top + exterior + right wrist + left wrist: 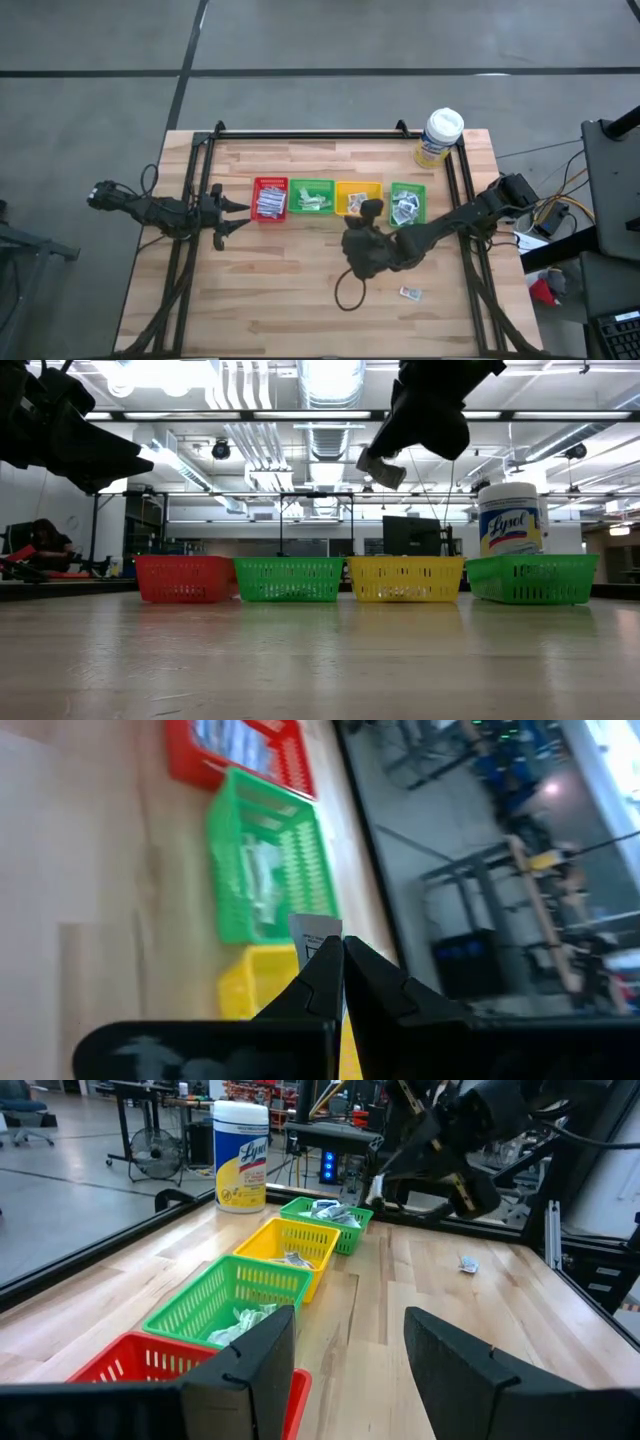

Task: Pick & Place First Aid Supplies
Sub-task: Put the orange ointment pack into the yellow bin

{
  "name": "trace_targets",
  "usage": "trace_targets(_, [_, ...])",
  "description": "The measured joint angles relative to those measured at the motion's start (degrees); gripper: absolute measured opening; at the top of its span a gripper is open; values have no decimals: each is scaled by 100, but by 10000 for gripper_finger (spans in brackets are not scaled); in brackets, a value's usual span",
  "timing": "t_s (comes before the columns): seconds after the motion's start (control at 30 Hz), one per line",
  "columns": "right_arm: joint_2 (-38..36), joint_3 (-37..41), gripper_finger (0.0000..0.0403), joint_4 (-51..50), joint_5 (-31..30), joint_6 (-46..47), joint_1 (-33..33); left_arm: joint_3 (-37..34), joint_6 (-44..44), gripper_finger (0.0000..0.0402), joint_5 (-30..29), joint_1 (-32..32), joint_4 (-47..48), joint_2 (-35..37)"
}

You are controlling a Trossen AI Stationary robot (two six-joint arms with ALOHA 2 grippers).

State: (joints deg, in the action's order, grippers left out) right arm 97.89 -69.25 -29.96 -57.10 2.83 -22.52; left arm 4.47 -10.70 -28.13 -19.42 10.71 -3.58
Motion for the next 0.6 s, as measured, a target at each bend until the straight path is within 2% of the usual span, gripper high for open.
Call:
trace_targets(0.2, [0,0,8,-669,-466,435,21,1,0,188,1,0,-1,1])
trace_targets(0.3, [0,2,8,-1213,-464,986,65,1,0,188,-1,1,-1,1])
trace_targets(0.43, [0,2,8,-1619,-458,1247,116,1,0,188,0,0,0,1])
trace_targets(0.53, [0,0,8,-1657,-294,1068,205,0,0,188,1,2,-1,-1])
trace_targets(0.6, [0,-43,8,-1697,112,771,340,0,0,188,-1,1,1,-1])
